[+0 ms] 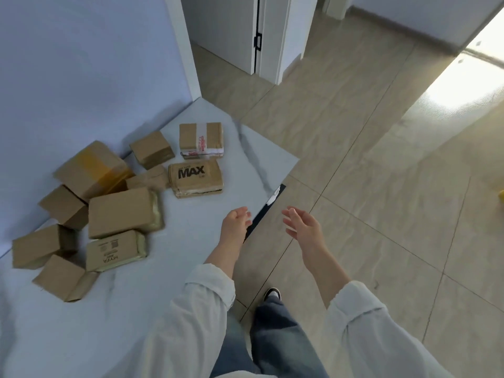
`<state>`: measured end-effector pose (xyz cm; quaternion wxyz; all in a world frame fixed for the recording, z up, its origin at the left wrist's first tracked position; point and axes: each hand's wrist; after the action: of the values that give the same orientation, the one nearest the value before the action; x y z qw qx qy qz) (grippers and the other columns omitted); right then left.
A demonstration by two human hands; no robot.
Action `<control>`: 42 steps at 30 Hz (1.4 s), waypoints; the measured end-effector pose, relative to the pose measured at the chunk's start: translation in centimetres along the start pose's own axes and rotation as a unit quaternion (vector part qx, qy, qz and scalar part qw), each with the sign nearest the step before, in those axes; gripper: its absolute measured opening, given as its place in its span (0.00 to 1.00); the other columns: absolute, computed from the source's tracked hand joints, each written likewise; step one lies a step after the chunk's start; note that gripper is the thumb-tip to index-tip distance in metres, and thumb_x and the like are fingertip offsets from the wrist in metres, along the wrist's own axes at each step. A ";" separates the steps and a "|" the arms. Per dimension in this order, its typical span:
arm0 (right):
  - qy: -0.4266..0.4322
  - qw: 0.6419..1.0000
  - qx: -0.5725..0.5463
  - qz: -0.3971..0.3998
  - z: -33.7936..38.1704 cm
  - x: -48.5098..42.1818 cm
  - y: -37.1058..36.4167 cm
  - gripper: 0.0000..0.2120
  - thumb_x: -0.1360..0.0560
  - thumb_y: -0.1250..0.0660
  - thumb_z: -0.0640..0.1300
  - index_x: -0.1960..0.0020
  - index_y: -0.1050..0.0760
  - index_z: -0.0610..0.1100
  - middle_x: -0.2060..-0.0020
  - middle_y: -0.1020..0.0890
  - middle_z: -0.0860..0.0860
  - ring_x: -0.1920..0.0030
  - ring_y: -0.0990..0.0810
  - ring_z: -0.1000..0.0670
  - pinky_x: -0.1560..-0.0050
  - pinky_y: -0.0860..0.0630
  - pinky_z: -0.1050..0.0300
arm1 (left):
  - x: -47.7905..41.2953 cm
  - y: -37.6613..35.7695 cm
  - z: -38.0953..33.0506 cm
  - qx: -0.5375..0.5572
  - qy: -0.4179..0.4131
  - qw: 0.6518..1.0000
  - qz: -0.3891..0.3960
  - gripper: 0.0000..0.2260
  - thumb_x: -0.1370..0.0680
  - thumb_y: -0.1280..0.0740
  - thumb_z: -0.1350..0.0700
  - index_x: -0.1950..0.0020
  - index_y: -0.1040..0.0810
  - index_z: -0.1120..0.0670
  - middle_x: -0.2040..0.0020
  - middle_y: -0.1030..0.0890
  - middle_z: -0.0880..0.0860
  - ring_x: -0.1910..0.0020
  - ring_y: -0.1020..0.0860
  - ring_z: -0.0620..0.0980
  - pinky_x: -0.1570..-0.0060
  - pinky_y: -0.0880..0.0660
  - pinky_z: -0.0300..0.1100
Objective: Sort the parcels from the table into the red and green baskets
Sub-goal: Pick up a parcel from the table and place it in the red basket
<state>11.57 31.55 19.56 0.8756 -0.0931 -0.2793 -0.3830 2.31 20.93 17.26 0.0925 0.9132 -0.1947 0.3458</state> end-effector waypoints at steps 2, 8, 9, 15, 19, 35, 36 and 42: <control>0.002 1.000 0.019 0.017 1.5 -2.6 0.2 0.07 0.20 0.40 0.44 0.46 0.26 0.46 0.46 0.20 0.50 0.45 0.23 0.51 0.39 0.27 0.53 | -1.7 -0.1 -1.3 0.016 0.000 1.000 -0.025 0.15 0.19 0.45 0.60 0.33 0.30 0.59 0.44 0.25 0.52 0.47 0.26 0.49 0.41 0.32 0.42; -0.024 0.993 0.079 0.079 3.9 -9.2 -3.8 0.12 0.21 0.38 0.46 0.40 0.26 0.44 0.42 0.20 0.48 0.45 0.22 0.51 0.41 0.27 0.56 | -6.4 2.7 -3.7 0.058 0.016 0.994 -0.097 0.15 0.19 0.45 0.61 0.34 0.29 0.58 0.45 0.25 0.51 0.46 0.26 0.49 0.39 0.34 0.43; -0.025 0.992 0.088 0.091 4.2 -10.3 -4.9 0.13 0.21 0.39 0.45 0.39 0.26 0.43 0.42 0.20 0.48 0.44 0.22 0.50 0.42 0.27 0.56 | -7.4 3.6 -4.0 0.066 0.022 0.991 -0.113 0.15 0.20 0.45 0.61 0.34 0.29 0.58 0.45 0.25 0.52 0.46 0.26 0.49 0.42 0.33 0.42; -0.029 0.977 0.152 0.146 6.3 -16.5 -11.6 0.15 0.21 0.39 0.47 0.37 0.28 0.43 0.42 0.21 0.47 0.45 0.23 0.50 0.41 0.27 0.53 | -14.1 9.7 -6.1 0.096 0.042 0.976 -0.191 0.15 0.20 0.43 0.59 0.34 0.30 0.57 0.43 0.24 0.54 0.44 0.25 0.51 0.45 0.30 0.43; -0.067 0.965 0.197 0.162 5.8 -20.1 -15.2 0.11 0.22 0.38 0.48 0.41 0.29 0.45 0.41 0.22 0.46 0.43 0.23 0.47 0.40 0.27 0.52 | -17.4 12.3 -6.5 0.097 0.074 0.966 -0.230 0.15 0.19 0.42 0.59 0.33 0.30 0.57 0.35 0.27 0.59 0.35 0.28 0.56 0.35 0.33 0.48; -0.170 0.913 0.319 0.192 -4.1 -34.4 -23.8 0.38 0.29 0.35 0.60 0.26 0.41 0.43 0.32 0.30 0.47 0.34 0.30 0.44 0.31 0.34 0.46 | -32.5 17.0 -0.9 0.005 0.098 0.953 -0.287 0.26 0.21 0.40 0.44 0.27 0.37 0.53 0.28 0.33 0.54 0.29 0.35 0.54 0.30 0.37 0.51; -0.177 0.908 0.321 0.203 -4.9 -35.2 -24.1 0.37 0.30 0.35 0.61 0.27 0.38 0.43 0.36 0.26 0.48 0.37 0.27 0.45 0.31 0.33 0.45 | -33.2 17.0 -0.2 -0.001 0.093 0.955 -0.280 0.26 0.22 0.40 0.43 0.27 0.36 0.53 0.29 0.32 0.54 0.30 0.33 0.54 0.30 0.36 0.52; -0.172 0.922 0.285 0.197 -7.0 -36.8 -24.2 0.30 0.29 0.29 0.51 0.34 0.37 0.41 0.39 0.26 0.46 0.41 0.26 0.45 0.39 0.28 0.49 | -33.9 15.9 1.1 -0.009 0.077 0.950 -0.301 0.26 0.23 0.40 0.41 0.29 0.33 0.51 0.32 0.29 0.52 0.32 0.32 0.52 0.32 0.34 0.54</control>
<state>-23.28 34.98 -8.11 0.8613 0.0430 -0.4990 -0.0855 -26.97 16.03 -5.68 0.2153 0.8992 0.0942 0.3690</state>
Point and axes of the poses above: each hand's wrist, its own x-axis away from the middle knuckle, its own y-axis out of the back of the hand, z = x × y
